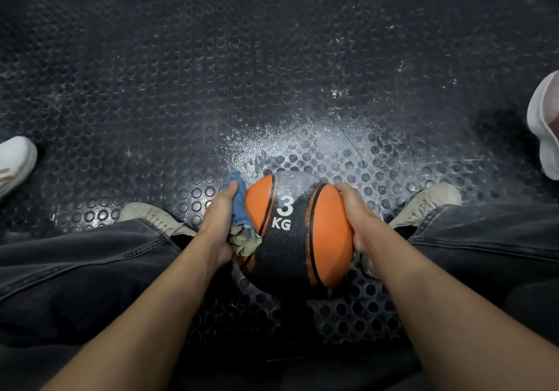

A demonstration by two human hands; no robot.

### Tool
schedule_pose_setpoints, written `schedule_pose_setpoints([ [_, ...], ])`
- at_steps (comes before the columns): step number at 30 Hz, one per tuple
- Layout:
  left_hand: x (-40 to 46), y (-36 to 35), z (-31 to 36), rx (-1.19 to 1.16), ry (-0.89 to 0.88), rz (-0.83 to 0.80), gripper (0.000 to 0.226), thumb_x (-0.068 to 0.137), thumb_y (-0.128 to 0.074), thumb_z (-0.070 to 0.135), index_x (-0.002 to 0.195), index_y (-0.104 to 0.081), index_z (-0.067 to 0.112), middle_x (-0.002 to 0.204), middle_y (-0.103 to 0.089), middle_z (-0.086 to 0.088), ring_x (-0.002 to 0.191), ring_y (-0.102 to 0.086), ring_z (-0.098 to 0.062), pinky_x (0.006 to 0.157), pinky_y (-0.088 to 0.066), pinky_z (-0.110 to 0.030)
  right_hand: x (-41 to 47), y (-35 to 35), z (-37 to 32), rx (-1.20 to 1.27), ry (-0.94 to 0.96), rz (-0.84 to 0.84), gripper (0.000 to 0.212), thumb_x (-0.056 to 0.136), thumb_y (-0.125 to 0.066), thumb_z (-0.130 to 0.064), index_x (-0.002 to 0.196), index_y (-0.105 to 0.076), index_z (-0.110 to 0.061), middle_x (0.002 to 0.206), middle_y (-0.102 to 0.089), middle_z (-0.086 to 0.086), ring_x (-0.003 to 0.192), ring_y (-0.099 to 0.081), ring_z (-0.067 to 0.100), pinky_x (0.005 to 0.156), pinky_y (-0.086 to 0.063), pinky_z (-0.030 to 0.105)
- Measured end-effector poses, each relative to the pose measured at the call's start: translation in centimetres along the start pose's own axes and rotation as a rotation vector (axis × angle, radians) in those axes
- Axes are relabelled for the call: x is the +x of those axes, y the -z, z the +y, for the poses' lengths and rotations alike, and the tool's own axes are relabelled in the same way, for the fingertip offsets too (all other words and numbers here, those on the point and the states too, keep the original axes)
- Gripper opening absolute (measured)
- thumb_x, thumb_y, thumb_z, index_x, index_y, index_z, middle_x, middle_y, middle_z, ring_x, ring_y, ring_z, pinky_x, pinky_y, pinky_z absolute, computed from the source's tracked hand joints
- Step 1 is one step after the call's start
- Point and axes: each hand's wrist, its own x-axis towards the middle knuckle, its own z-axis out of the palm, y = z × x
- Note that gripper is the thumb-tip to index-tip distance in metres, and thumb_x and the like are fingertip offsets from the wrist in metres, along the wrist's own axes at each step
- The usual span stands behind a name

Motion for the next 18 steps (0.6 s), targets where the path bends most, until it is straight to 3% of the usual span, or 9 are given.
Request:
schedule_pose_setpoints([
  [2,-0.1,-0.6,0.0,-0.026,-0.073,0.052,0.08,0.064,-0.074,0.066,0.119,-0.062,0.009,0.119,-0.056,-0.018,0.102,-0.047,-0.034,0.106,-0.029,-0.063,-0.2,0.7,-1.0,-0.01,0.073,0.01,0.053,0.092,-0.038,-0.065,0.101,-0.063,-0.02,0.103,-0.067,0.014,0.099,-0.064,0.034,0.093,-0.05,0.052],
  [4,-0.3,-1.6,-0.1,-0.032,-0.128,0.058,0.07,0.074,-0.065,0.064,0.122,-0.061,0.013,0.12,-0.062,-0.025,0.102,-0.053,-0.034,0.099,-0.042,-0.06,-0.5,1.2,-1.8,-0.038,0.14,0.053,0.051,0.089,-0.039,-0.067,0.092,-0.062,-0.022,0.096,-0.065,0.01,0.095,-0.062,0.031,0.094,-0.049,0.054],
  [6,-0.1,-2.5,-0.3,-0.001,-0.184,0.04,0.065,0.08,-0.059,0.064,0.124,-0.059,0.016,0.117,-0.065,-0.021,0.1,-0.061,-0.03,0.08,-0.055,-0.046,-0.4,1.4,-2.0,-0.047,0.185,0.132,0.057,0.078,-0.038,-0.075,0.088,-0.063,-0.025,0.098,-0.065,0.008,0.096,-0.063,0.031,0.096,-0.048,0.055],
  [8,-0.3,-3.4,-0.1,0.14,-0.322,0.113,0.042,0.092,-0.052,0.053,0.115,-0.057,0.018,0.105,-0.065,-0.009,0.088,-0.063,-0.02,0.069,-0.05,-0.034,-0.9,1.1,-1.8,-0.057,0.235,0.271,0.056,0.082,-0.036,-0.074,0.093,-0.065,-0.027,0.103,-0.064,0.003,0.098,-0.063,0.028,0.095,-0.048,0.047],
  [10,-0.4,-4.4,0.5,0.439,-0.492,0.247,0.025,0.099,-0.045,0.041,0.099,-0.057,0.019,0.096,-0.06,-0.004,0.083,-0.058,-0.016,0.069,-0.046,-0.028,-1.6,0.2,-1.5,-0.066,0.33,0.479,0.037,0.098,-0.042,-0.053,0.106,-0.066,-0.027,0.107,-0.062,-0.002,0.095,-0.057,0.016,0.092,-0.046,0.033],
  [13,-1.7,-5.2,1.9,0.815,-0.709,0.402,0.024,0.1,-0.046,0.031,0.092,-0.055,0.01,0.1,-0.049,-0.006,0.089,-0.048,-0.015,0.073,-0.042,-0.024,-3.1,-2.1,-1.4,-0.231,0.534,0.637,0.025,0.099,-0.051,-0.038,0.122,-0.061,-0.033,0.118,-0.054,-0.012,0.108,-0.048,0.01,0.111,-0.035,0.045],
  [15,-3.1,-5.7,2.1,0.922,-0.816,0.382,0.02,0.099,-0.049,0.026,0.104,-0.059,0.009,0.102,-0.049,-0.003,0.093,-0.047,-0.014,0.079,-0.041,-0.025,-3.2,-3.2,-0.9,-0.318,0.585,0.638,0.029,0.098,-0.05,-0.04,0.126,-0.058,-0.037,0.132,-0.053,-0.014,0.122,-0.048,0.012,0.114,-0.028,0.045],
  [18,-5.3,-5.4,1.1,0.952,-0.974,0.27,0.022,0.093,-0.061,0.022,0.114,-0.063,0.015,0.104,-0.058,0.004,0.091,-0.053,-0.006,0.077,-0.036,-0.008,-2.9,-3.4,-0.9,-0.308,0.573,0.671,0.03,0.099,-0.045,-0.039,0.125,-0.059,-0.038,0.135,-0.054,-0.012,0.125,-0.049,0.014,0.112,-0.026,0.045],
])
